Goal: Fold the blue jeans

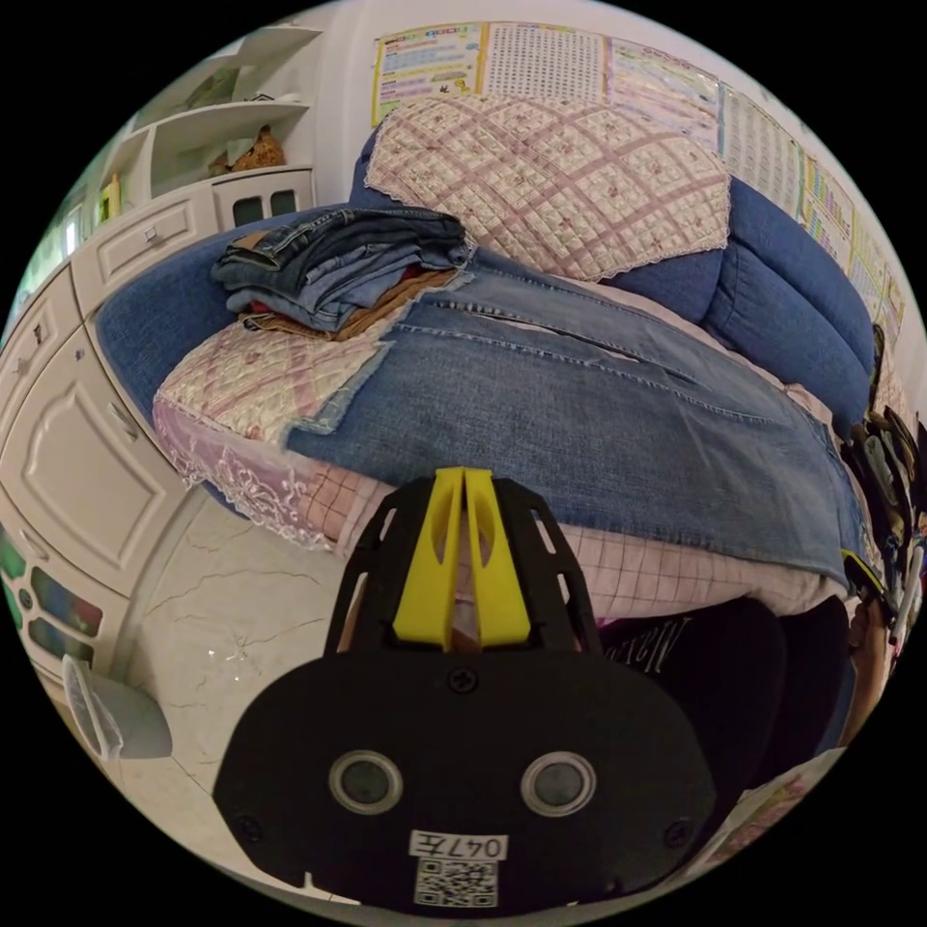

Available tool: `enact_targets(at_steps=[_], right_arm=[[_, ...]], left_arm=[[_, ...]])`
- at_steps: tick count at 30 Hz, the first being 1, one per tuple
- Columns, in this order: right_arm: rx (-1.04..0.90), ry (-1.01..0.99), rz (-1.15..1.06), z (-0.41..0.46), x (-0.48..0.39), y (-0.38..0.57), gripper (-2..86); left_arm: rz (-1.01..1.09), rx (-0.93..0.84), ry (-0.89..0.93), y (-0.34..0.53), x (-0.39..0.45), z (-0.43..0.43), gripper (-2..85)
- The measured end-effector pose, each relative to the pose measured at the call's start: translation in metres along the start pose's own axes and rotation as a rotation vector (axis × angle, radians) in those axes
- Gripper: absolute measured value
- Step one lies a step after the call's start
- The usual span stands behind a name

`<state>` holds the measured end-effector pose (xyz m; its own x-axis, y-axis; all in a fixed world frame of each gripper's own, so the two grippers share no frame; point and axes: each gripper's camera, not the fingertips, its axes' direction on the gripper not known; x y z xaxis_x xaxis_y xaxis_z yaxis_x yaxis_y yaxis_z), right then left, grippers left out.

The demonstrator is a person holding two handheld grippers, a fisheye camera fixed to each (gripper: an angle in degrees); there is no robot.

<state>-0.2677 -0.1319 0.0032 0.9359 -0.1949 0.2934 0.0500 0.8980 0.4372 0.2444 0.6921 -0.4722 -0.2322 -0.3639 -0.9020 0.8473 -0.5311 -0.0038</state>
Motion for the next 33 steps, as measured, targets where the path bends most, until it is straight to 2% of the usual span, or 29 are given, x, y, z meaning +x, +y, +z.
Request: enact_targets(at_steps=[19, 28, 33], right_arm=[[-0.01, 0.0, 0.015, -0.044, 0.052, 0.005, -1.2], [-0.09, -0.095, -0.054, -0.088, 0.116, 0.003, -1.0], [0.136, -0.102, 0.091, -0.161, 0.194, 0.023, -0.6]], left_arm=[[-0.017, -0.016, 0.038, -0.017, -0.016, -0.059, -1.0], [-0.119, 0.169, 0.07, -0.01, -0.038, -0.136, -1.0], [-0.12, 0.125, 0.076, -0.011, -0.048, -0.155, -1.0]])
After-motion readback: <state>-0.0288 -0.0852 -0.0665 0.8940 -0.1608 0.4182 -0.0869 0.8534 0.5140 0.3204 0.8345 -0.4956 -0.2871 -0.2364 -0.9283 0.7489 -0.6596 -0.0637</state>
